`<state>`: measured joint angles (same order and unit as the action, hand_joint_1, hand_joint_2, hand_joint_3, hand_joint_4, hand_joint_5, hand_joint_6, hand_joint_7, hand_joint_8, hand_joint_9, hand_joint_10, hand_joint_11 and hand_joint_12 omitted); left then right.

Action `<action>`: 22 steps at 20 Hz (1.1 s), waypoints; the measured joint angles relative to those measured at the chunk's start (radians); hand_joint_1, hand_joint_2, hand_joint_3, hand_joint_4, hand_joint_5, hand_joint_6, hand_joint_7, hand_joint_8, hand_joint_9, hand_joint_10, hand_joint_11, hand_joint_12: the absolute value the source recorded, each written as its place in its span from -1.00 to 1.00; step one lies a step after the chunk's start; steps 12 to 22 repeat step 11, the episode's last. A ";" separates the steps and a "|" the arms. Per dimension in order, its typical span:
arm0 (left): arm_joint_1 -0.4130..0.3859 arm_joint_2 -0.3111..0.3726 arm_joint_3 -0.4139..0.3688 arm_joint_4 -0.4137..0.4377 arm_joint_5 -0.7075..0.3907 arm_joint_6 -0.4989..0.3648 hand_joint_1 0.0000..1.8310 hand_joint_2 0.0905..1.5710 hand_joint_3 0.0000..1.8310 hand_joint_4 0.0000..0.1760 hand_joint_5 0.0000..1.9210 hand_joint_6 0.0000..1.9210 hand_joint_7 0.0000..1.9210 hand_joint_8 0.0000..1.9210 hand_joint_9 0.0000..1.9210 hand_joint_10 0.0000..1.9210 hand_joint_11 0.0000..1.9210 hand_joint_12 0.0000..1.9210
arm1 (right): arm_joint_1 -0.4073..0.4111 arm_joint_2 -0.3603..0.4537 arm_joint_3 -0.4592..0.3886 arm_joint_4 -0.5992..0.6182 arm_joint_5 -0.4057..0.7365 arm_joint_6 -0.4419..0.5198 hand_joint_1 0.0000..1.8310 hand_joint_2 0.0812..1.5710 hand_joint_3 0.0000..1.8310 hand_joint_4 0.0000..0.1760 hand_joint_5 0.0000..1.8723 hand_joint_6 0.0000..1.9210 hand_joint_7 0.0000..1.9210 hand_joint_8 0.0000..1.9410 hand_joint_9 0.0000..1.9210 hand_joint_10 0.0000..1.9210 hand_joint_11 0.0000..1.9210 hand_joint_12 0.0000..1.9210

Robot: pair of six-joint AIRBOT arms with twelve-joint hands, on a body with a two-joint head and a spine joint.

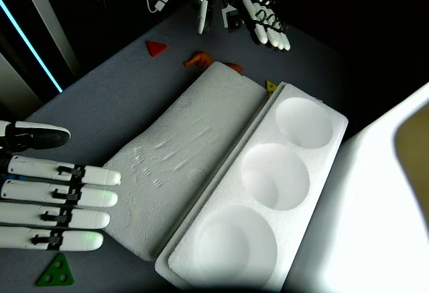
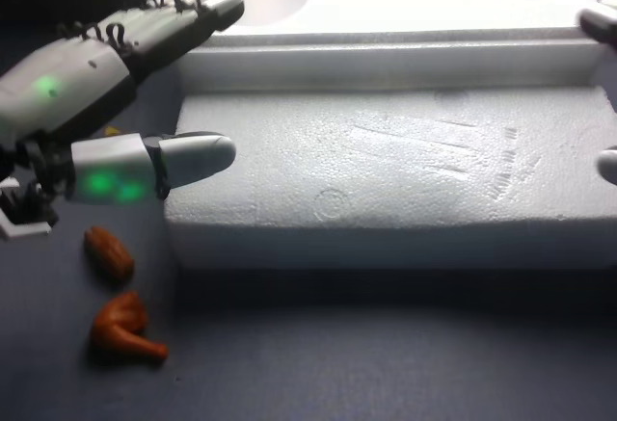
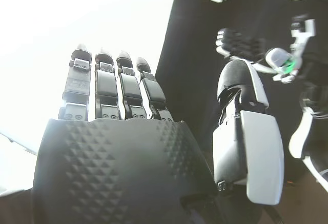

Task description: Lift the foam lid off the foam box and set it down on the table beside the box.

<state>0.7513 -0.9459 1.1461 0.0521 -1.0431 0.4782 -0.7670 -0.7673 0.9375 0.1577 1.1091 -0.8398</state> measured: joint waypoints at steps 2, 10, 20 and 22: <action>-0.031 -0.017 0.023 0.013 0.024 -0.007 -0.68 0.43 -1.00 -0.48 -1.00 -1.00 -1.00 -1.00 -1.00 -1.00 -1.00 -1.00 | 0.066 -0.024 0.019 -0.051 -0.059 -0.009 -0.65 0.52 -0.97 -1.00 -1.00 -1.00 -1.00 -1.00 -1.00 -1.00 -1.00 0.26; -0.110 -0.062 0.055 0.129 0.092 -0.041 -0.64 0.37 -1.00 -0.27 -1.00 -1.00 -1.00 -1.00 -1.00 -1.00 -0.98 -0.99 | 0.092 -0.051 0.036 -0.095 -0.142 -0.010 -0.61 0.56 -0.99 -1.00 -1.00 -1.00 -1.00 -1.00 -1.00 -1.00 -1.00 0.23; -0.112 -0.063 0.057 0.132 0.092 -0.041 -0.64 0.37 -1.00 -0.20 -1.00 -1.00 -1.00 -1.00 -1.00 -1.00 -0.98 -0.99 | 0.092 -0.051 0.037 -0.097 -0.142 -0.010 -0.62 0.57 -1.00 -1.00 -1.00 -1.00 -1.00 -1.00 -1.00 -1.00 -1.00 0.17; -0.112 -0.063 0.057 0.132 0.092 -0.041 -0.64 0.37 -1.00 -0.20 -1.00 -1.00 -1.00 -1.00 -1.00 -1.00 -0.98 -0.99 | 0.092 -0.051 0.037 -0.097 -0.142 -0.010 -0.62 0.57 -1.00 -1.00 -1.00 -1.00 -1.00 -1.00 -1.00 -1.00 -1.00 0.17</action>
